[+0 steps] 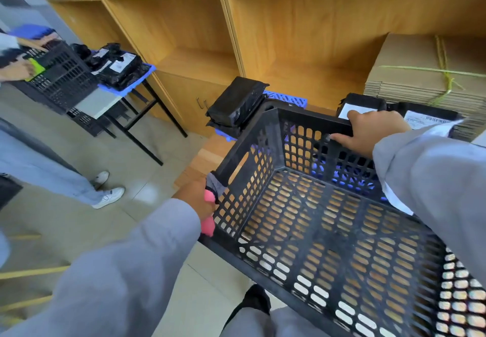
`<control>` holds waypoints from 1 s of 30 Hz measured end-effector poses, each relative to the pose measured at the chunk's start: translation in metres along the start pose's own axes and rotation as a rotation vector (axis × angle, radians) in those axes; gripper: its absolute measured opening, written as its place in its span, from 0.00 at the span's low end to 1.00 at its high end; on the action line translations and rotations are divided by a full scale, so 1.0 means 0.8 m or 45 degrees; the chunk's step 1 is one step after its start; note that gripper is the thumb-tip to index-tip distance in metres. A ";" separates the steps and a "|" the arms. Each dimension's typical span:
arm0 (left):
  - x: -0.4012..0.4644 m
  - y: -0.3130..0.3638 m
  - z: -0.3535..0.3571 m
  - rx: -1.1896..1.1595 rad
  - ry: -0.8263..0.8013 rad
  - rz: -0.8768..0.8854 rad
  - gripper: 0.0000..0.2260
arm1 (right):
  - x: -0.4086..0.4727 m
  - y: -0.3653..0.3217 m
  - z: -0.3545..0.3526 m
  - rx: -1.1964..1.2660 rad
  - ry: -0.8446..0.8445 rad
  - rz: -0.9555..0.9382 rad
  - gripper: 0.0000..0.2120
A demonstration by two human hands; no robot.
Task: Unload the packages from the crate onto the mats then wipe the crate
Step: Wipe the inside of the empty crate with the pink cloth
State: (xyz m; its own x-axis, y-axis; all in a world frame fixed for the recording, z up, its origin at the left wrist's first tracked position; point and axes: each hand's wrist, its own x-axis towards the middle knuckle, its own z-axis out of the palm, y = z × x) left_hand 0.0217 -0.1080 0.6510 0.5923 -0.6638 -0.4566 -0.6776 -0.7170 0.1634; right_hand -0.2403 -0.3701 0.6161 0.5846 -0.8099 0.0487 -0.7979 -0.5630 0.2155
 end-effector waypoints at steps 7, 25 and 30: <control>-0.001 0.001 0.005 -0.063 0.058 -0.008 0.15 | 0.000 0.000 0.001 0.041 -0.021 -0.022 0.28; 0.124 0.144 -0.029 0.159 0.219 0.207 0.20 | 0.001 0.002 -0.011 0.142 -0.135 -0.081 0.23; 0.149 0.183 -0.049 0.253 -0.022 0.075 0.27 | -0.001 0.002 -0.011 0.126 -0.122 -0.067 0.25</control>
State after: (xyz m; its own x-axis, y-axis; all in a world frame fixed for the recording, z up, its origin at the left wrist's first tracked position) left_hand 0.0101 -0.3007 0.6549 0.5426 -0.6983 -0.4669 -0.7846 -0.6198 0.0152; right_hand -0.2410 -0.3692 0.6249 0.6131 -0.7881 -0.0547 -0.7799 -0.6148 0.1175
